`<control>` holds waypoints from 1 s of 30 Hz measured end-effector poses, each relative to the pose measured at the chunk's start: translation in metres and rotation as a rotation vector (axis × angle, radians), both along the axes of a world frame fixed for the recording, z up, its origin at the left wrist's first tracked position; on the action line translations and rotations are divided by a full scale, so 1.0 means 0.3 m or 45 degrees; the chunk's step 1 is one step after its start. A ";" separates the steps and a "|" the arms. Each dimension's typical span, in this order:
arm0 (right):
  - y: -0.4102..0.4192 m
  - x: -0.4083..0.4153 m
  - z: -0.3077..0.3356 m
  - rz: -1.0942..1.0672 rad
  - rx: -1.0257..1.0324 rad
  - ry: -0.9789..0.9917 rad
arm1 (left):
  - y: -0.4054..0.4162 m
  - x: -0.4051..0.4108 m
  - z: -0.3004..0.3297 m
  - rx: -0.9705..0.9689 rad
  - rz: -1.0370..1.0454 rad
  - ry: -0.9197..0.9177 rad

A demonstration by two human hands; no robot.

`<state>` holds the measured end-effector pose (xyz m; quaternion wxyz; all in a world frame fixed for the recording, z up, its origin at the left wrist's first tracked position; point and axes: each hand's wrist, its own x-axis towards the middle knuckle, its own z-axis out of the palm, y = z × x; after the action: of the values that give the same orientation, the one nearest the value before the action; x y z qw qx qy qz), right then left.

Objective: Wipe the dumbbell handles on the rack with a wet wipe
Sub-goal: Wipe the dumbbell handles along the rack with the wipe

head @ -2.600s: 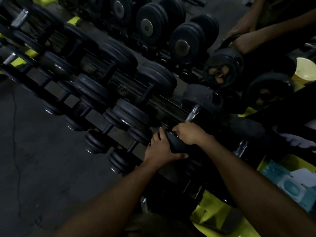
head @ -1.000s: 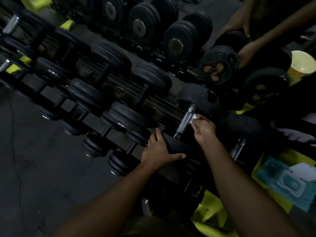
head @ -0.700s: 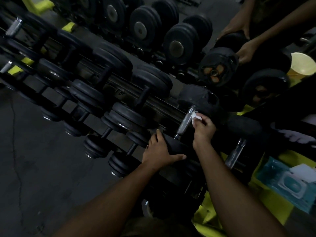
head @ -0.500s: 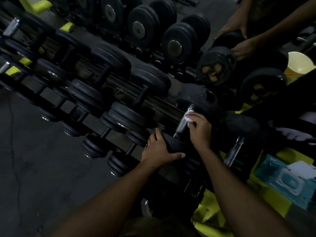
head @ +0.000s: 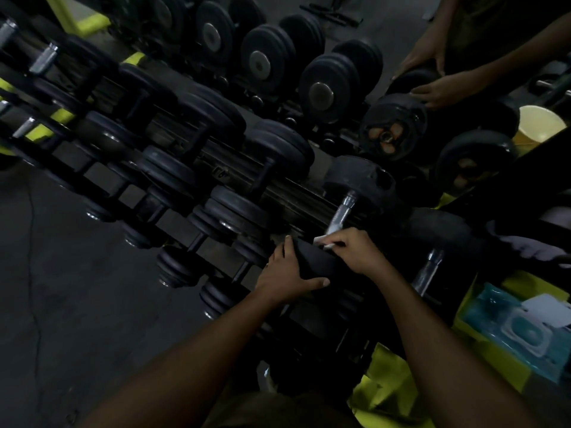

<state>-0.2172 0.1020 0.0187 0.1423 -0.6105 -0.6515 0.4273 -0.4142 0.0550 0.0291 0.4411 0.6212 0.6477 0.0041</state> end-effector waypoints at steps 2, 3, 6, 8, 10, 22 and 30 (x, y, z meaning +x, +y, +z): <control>0.012 0.026 0.013 0.023 -0.007 -0.052 | 0.001 -0.028 0.006 -0.006 -0.029 -0.011; 0.018 0.036 0.022 0.052 -0.013 -0.095 | 0.005 -0.044 0.015 0.009 -0.040 -0.012; 0.043 0.045 0.043 0.011 -0.005 -0.113 | 0.030 -0.099 0.063 0.133 -0.014 -0.027; 0.062 0.014 0.066 -0.122 0.063 0.016 | 0.055 -0.141 0.106 0.236 0.024 -0.046; 0.091 -0.048 0.098 -0.233 0.102 0.203 | 0.080 -0.189 0.145 0.344 0.070 -0.072; 0.333 -0.466 0.142 -0.276 0.137 0.405 | 0.326 -0.448 0.152 0.378 0.196 0.040; 0.428 -0.588 0.020 0.230 0.275 -0.106 | 0.412 -0.560 0.028 0.172 0.015 -0.020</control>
<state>-0.3937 0.2303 0.0248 0.1409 -0.5477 -0.7514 0.3401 -0.5821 0.1787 0.0377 0.4032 0.6457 0.6461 0.0551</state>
